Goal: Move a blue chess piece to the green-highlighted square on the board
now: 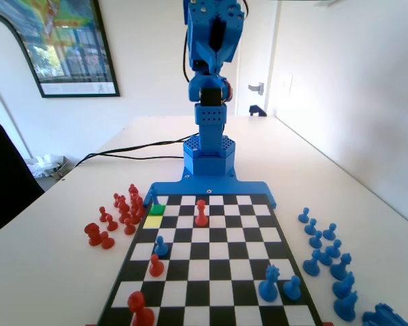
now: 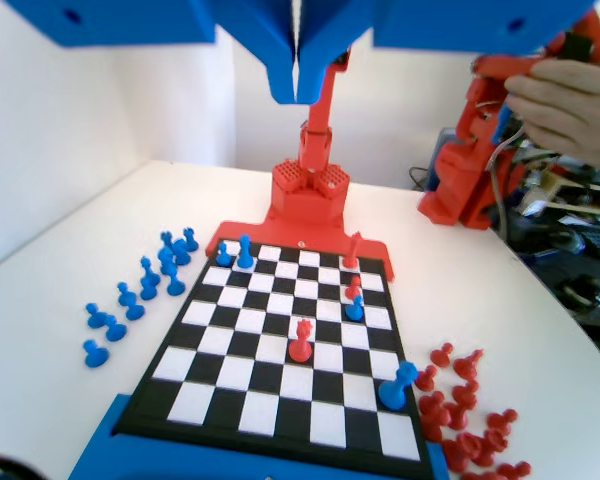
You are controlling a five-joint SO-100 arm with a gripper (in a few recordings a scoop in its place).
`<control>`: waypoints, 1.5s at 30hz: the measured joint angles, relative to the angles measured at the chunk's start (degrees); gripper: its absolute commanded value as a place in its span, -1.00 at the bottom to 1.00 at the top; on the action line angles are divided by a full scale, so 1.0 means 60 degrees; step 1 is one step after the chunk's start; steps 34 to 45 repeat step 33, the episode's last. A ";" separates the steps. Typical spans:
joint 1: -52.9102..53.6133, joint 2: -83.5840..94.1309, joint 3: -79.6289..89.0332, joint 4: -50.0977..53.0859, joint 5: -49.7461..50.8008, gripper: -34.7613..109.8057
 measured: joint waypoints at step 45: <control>0.0234 0.0059 0.0000 0.0000 0.0000 -0.36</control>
